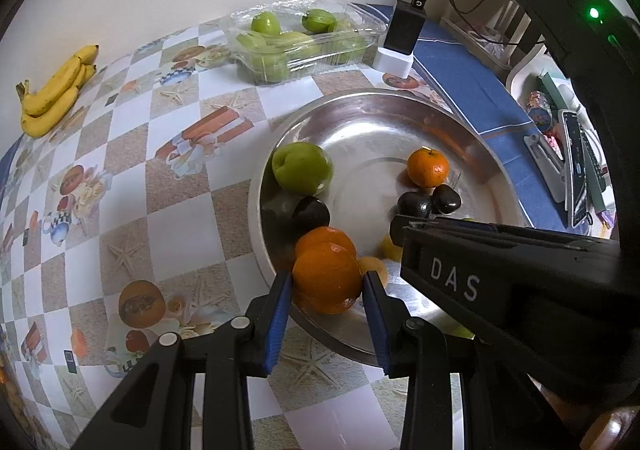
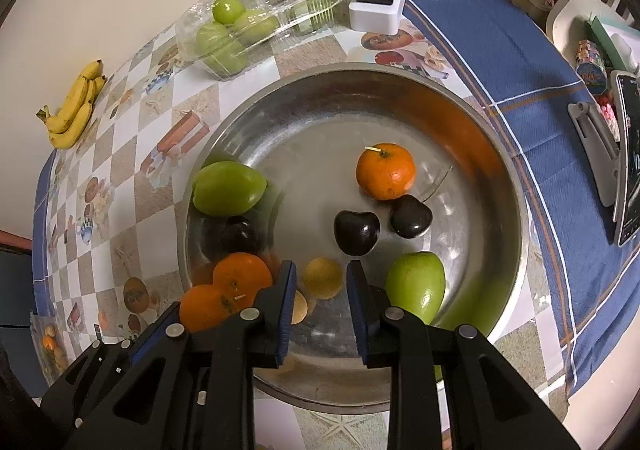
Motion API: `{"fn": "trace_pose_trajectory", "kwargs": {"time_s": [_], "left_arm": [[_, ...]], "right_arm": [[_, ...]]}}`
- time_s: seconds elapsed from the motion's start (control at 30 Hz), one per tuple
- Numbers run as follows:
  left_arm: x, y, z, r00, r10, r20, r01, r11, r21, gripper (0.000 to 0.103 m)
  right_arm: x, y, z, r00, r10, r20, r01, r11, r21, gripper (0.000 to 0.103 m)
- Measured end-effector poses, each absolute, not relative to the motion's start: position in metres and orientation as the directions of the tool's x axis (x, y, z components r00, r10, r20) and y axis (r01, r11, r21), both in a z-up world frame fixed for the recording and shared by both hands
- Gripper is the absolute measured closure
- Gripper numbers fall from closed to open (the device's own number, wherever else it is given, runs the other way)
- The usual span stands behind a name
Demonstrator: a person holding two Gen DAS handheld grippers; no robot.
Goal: Organize fruits
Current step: 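Open both tools to release the orange and brown fruit into the bowl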
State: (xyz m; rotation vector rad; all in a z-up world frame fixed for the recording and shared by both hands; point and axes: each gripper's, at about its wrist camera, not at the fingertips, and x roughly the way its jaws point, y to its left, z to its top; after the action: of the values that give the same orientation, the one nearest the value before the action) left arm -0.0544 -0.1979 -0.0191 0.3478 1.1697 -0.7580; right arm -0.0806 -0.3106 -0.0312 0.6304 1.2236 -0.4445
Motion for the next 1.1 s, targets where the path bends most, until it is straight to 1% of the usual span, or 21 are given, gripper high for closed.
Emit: {"fn": "trace_pose_trajectory", "kwargs": {"time_s": [0.2,0.3,0.43,0.6,0.7,0.93,1.03,1.1], "left_arm": [[-0.053,-0.197,-0.019,0.171,-0.362,-0.916,0.689,0.709,-0.151,0.062],[-0.054,-0.196,-0.016,0.162,-0.378,-0.911,0.687,0.706,-0.171,0.059],[-0.053,-0.195,-0.014,0.17,-0.38,-0.909,0.681,0.712,-0.17,0.059],[-0.042,-0.187,-0.015,0.178,-0.368,-0.913,0.633,0.753,-0.18,0.059],[-0.031,-0.177,-0.017,0.186,-0.34,-0.922,0.577,0.798,-0.178,0.059],[0.002,-0.139,-0.024,0.221,-0.268,-0.938,0.389,0.906,-0.167,0.058],[0.011,-0.124,-0.026,0.238,-0.242,-0.941,0.323,0.933,-0.158,0.053],[0.015,-0.115,-0.028,0.245,-0.225,-0.943,0.289,0.945,-0.151,0.052]], "right_arm": [[-0.082,-0.312,-0.027,0.305,0.009,-0.952,0.632,0.747,0.209,0.076],[-0.083,-0.314,-0.025,0.311,0.009,-0.95,0.635,0.742,0.215,0.076],[-0.086,-0.315,-0.024,0.314,0.007,-0.95,0.639,0.738,0.217,0.076],[-0.085,-0.314,-0.024,0.312,0.008,-0.95,0.637,0.74,0.215,0.076],[-0.082,-0.312,-0.024,0.309,0.011,-0.951,0.631,0.746,0.214,0.076],[-0.078,-0.306,-0.024,0.303,0.007,-0.953,0.608,0.768,0.199,0.076],[-0.076,-0.301,-0.023,0.305,0.006,-0.952,0.596,0.779,0.195,0.076],[-0.075,-0.3,-0.023,0.306,0.007,-0.952,0.588,0.785,0.195,0.076]]}}
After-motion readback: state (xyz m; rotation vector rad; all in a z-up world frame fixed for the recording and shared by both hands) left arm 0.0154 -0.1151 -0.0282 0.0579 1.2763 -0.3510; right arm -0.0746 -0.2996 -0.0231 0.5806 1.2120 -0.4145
